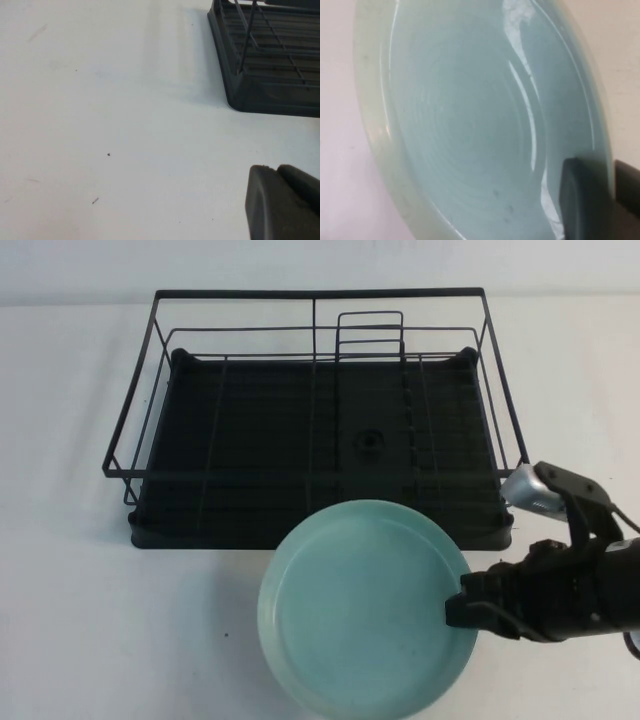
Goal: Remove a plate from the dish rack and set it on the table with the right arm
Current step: Place the plate from the table
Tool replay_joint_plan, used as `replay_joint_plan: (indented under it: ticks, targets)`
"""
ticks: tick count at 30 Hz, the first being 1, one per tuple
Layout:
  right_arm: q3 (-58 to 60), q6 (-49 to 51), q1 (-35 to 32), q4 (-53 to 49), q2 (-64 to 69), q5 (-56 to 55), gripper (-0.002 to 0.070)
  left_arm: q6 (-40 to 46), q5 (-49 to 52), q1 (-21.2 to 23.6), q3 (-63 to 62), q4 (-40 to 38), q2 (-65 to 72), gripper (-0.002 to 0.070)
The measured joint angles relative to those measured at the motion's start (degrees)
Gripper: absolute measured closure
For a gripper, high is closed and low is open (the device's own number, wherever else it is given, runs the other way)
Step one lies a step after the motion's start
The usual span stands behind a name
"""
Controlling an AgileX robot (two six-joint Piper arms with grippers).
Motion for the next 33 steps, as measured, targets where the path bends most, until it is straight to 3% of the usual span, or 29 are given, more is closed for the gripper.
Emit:
replay_joint_plan:
  ticks: [11,33]
  targets:
    - [0.0,0.0,0.5,4.0,10.8,-4.5,0.0643,0.0,0.0,0.0,0.0,0.0,0.0,0.0679]
    - [-0.1,0.1,0.5,6.9,15.8,-9.6,0.0619,0.0,0.0,0.0,0.0,0.0,0.0,0.0679]
